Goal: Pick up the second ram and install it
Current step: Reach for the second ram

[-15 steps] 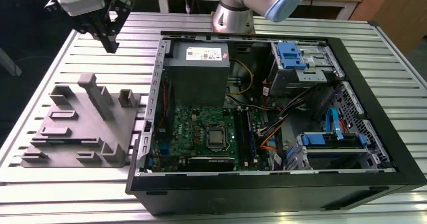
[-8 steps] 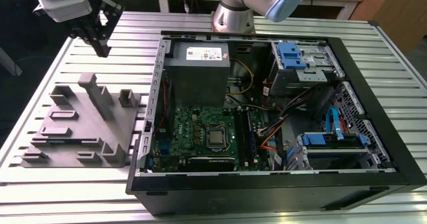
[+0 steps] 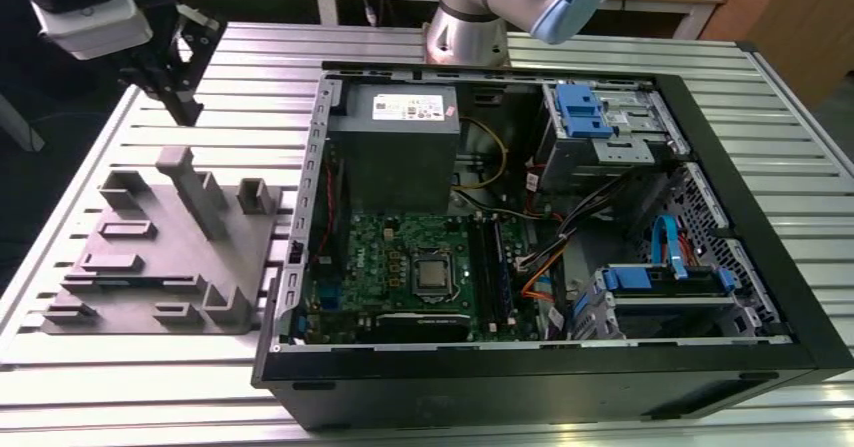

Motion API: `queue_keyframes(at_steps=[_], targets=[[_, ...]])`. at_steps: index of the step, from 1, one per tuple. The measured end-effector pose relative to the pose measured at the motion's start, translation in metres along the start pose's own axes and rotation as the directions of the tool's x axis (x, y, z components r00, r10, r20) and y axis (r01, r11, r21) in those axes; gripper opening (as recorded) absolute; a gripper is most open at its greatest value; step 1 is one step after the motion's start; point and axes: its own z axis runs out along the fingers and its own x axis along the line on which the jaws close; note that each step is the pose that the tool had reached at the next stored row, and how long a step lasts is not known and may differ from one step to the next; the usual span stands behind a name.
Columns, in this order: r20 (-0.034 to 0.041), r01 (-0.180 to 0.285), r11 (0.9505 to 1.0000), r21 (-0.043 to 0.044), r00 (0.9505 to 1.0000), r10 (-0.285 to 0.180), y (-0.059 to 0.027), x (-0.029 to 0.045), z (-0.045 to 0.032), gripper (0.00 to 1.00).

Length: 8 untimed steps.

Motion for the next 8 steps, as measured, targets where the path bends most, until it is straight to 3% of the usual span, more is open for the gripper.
queue_keyframes(at_steps=[8], targets=[[0.0006,0.000,1.0000,-0.0001,1.0000,0.000,-0.0098,0.0157,0.0013,0.07]])
